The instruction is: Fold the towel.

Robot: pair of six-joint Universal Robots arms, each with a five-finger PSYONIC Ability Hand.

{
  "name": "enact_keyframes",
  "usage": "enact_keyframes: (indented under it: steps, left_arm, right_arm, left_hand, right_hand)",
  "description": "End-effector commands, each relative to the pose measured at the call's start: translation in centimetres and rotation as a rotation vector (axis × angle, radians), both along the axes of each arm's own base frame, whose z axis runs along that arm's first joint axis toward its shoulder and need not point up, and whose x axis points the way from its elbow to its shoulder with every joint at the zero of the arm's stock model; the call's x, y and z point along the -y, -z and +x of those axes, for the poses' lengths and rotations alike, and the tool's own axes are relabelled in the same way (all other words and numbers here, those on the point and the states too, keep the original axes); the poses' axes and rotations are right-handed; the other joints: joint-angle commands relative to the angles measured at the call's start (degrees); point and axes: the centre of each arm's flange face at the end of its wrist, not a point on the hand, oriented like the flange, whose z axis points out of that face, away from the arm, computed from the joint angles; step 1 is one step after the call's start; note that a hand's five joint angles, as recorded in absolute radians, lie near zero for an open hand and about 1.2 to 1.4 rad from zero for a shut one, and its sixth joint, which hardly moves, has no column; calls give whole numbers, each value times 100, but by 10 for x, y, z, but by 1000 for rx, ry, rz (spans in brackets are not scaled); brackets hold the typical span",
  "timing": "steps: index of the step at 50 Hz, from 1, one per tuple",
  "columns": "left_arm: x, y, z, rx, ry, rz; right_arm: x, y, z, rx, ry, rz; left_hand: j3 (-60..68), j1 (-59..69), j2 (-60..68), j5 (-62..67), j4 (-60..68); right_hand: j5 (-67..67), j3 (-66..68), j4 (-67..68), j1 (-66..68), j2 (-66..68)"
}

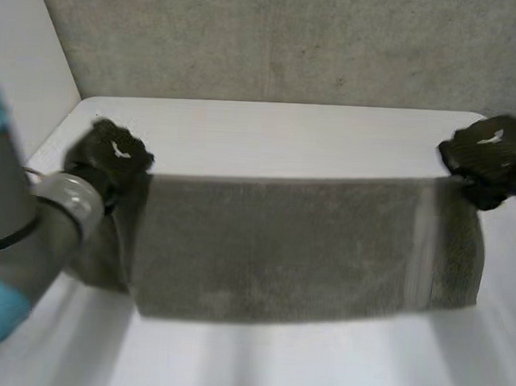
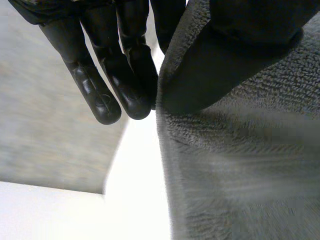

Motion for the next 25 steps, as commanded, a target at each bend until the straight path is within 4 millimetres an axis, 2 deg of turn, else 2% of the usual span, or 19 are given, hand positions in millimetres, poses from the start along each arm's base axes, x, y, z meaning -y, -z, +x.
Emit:
enact_keyframes:
  steps: [1, 2, 3, 5, 6, 7, 8, 10, 11, 13, 14, 15, 16, 17, 19, 21, 22, 24, 25]
  left_arm:
    - [47, 33, -21, 21, -1, 33]
    - [58, 28, -26, 9, 0, -1]
    - [58, 28, -26, 9, 0, -2]
    - [81, -5, -36, -26, 3, -134]
    - [81, -5, -36, -26, 3, -135]
    - [90, -30, -40, -45, 0, -221]
    - [90, -30, -40, -45, 0, -222]
    - [100, -89, -45, -107, -7, -423]
    - [100, -89, -45, -107, -7, -424]
    - [97, -145, -43, -194, -25, -609]
    - [97, -145, -43, -194, -25, -610]
    - [89, -167, -39, -226, -34, -677]
    - [89, -167, -38, -227, -34, -677]
    - [82, -182, -33, -250, -51, -717]
    - [76, -186, -29, -255, -64, -724]
    - [67, -170, -25, -233, -71, -672]
    - [67, -169, -25, -233, -71, -672]
    - [57, -143, -20, -201, -69, -598]
    - [57, -143, -20, -201, -69, -598]
  right_arm:
    - [35, 31, 32, -55, 24, 0]
    - [45, 30, 38, -45, 26, -44]
    - [45, 30, 38, -45, 26, -45]
    - [70, 8, 48, 0, 39, -204]
    - [70, 8, 48, 1, 39, -204]
    - [79, -13, 51, 38, 54, -308]
    - [79, -13, 51, 38, 54, -309]
    - [86, -63, 53, 144, 94, -517]
    - [86, -63, 53, 144, 95, -518]
    - [76, -116, 52, 272, 101, -711]
    - [76, -116, 52, 273, 101, -712]
    - [69, -134, 50, 320, 96, -775]
    - [68, -134, 50, 320, 96, -776]
    - [63, -142, 48, 350, 93, -808]
    - [60, -141, 45, 359, 93, -805]
    - [54, -121, 45, 359, 77, -739]
    - [54, -121, 45, 359, 77, -738]
    - [43, -100, 44, 353, 48, -663]
    - [43, -100, 44, 353, 48, -662]
  left_hand:
    - [1032, 1094, 1023, 1020, 1022]
    - [1032, 1094, 1023, 1020, 1022]
    - [1032, 1094, 1023, 1020, 1022]
    - [1032, 1094, 1023, 1020, 1022]
    - [1032, 1094, 1023, 1020, 1022]
    - [1032, 1094, 1023, 1020, 1022]
    - [1032, 1094, 1023, 1020, 1022]
    - [1032, 1094, 1023, 1020, 1022]
    - [1032, 1094, 1023, 1020, 1022]
    - [1032, 1094, 1023, 1020, 1022]
    - [1032, 1094, 1023, 1020, 1022]
    - [1032, 1094, 1023, 1020, 1022]
    - [1032, 1094, 1023, 1020, 1022]
    - [1032, 1094, 1023, 1020, 1022]
    - [1032, 1094, 1023, 1020, 1022]
    - [1032, 1094, 1023, 1020, 1022]
    - [1032, 1094, 1023, 1020, 1022]
    - [1032, 1094, 1023, 1020, 1022]
    - [1032, 1094, 1023, 1020, 1022]
  right_hand:
    - [1392, 1204, 1164, 2534, 1278]
    - [1392, 1204, 1164, 2534, 1278]
    - [1392, 1204, 1164, 2534, 1278]
    - [1392, 1204, 1164, 2534, 1278]
    - [1392, 1204, 1164, 2534, 1278]
    - [1392, 1204, 1164, 2534, 1278]
    - [1392, 1204, 1164, 2534, 1278]
    - [1392, 1204, 1164, 2534, 1278]
    - [1392, 1204, 1164, 2534, 1278]
    - [1392, 1204, 1164, 2534, 1278]
    - [1392, 1204, 1164, 2534, 1278]
    - [1392, 1204, 1164, 2534, 1278]
    - [1392, 1204, 1164, 2534, 1278]
    - [1392, 1204, 1164, 2534, 1278]
    - [1392, 1204, 1164, 2534, 1278]
    - [1392, 1204, 1164, 2534, 1278]
    - [1392, 1204, 1164, 2534, 1278]
    - [1392, 1204, 1164, 2534, 1278]
    - [1392, 1204, 1164, 2534, 1278]
